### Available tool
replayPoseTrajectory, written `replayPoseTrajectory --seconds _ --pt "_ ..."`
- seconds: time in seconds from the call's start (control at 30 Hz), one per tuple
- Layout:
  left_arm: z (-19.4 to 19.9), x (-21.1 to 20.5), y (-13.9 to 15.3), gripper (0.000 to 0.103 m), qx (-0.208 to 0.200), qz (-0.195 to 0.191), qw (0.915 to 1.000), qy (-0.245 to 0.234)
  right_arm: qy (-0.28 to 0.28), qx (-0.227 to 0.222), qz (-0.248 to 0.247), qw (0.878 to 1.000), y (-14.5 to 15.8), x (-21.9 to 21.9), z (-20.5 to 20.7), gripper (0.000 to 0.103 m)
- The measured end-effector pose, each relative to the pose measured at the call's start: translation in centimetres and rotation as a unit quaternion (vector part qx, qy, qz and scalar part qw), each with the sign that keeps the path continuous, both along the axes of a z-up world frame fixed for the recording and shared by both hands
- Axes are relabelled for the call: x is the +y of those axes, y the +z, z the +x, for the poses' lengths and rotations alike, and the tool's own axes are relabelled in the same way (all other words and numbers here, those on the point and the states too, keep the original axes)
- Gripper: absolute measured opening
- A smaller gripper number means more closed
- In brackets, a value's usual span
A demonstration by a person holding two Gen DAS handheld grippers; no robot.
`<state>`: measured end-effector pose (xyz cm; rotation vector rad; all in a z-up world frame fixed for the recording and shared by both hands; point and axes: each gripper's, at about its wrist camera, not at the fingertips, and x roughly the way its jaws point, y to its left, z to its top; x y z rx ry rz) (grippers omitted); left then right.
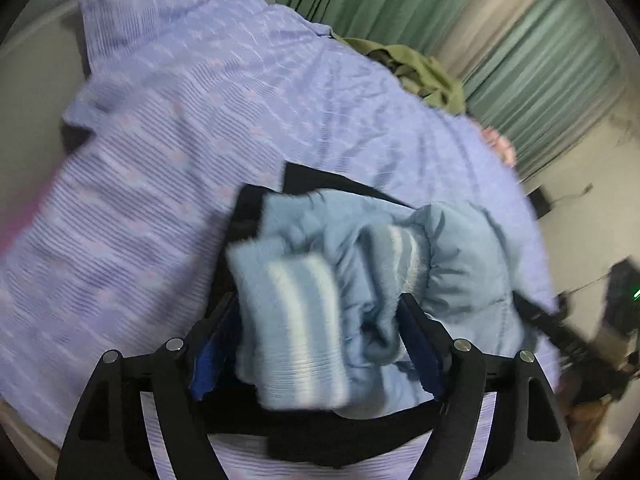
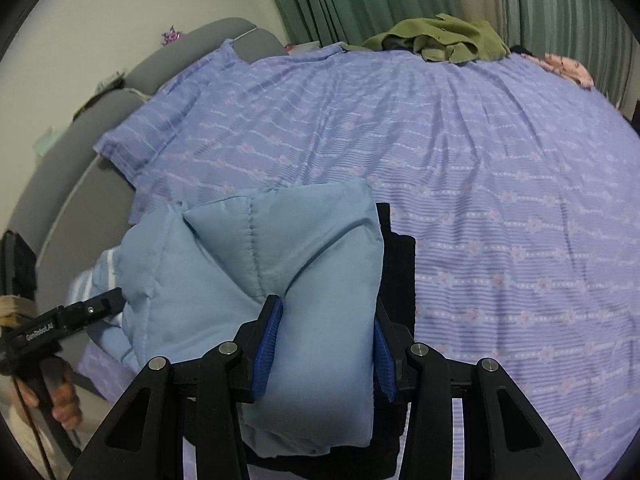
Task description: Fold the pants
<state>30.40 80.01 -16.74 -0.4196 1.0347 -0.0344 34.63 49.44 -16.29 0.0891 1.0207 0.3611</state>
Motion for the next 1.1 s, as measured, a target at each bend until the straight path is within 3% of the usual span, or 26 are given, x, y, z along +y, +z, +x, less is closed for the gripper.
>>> replayPoseTrajectory --seconds 0.07,0.2,0.3,0.43,0.67,0.77,0.8,0.87,0.97,1.1 --pt "0.0 0.3 0.1 0.084 0.008 0.025 0.9996 0.000 0.005 0.000 -0.004 1.000 -0.1 0.5 0.0 0.050" --pt "0.2 1.3 -0.5 0.093 0.028 0.033 0.9990 0.010 0.002 -0.009 -0.027 1.000 0.0 1.4 -0.2 0.069" --pt "0.3 1.5 -0.9 0.095 0.043 0.027 0.9986 0.017 -0.002 -0.003 -0.032 0.999 -0.3 1.6 -0.1 0.071" --pt "-0.2 0.8 0.3 0.093 0.034 0.049 0.9980 0.018 -0.009 0.011 -0.024 1.000 0.2 1.2 -0.2 0.072" --pt "-2.6 -1.0 5.8 0.093 -0.034 0.054 0.9979 0.009 -0.007 -0.020 -0.022 1.000 3.5 -0.1 -3.5 0.072" --pt "-4.4 -3.8 9.0 0.093 -0.071 0.066 0.9952 -0.010 -0.012 -0.048 -0.030 0.998 5.6 -1.3 -6.2 0.072" --pt "-4.9 -4.6 9.7 0.093 -0.081 0.073 0.9940 -0.016 -0.017 -0.059 -0.034 0.998 6.3 -1.9 -7.2 0.077" --pt "-6.2 -6.9 11.2 0.095 -0.103 0.095 0.9897 -0.030 -0.027 -0.074 -0.037 0.996 7.5 -3.0 -8.7 0.086" --pt "-8.4 -10.9 13.1 0.098 -0.135 0.147 0.9792 -0.037 -0.052 -0.093 -0.039 0.994 9.4 -5.5 -11.0 0.086" --pt "-10.8 -15.7 14.5 0.103 -0.162 0.187 0.9670 -0.060 -0.065 -0.110 -0.045 0.991 11.5 -9.1 -13.9 0.089"
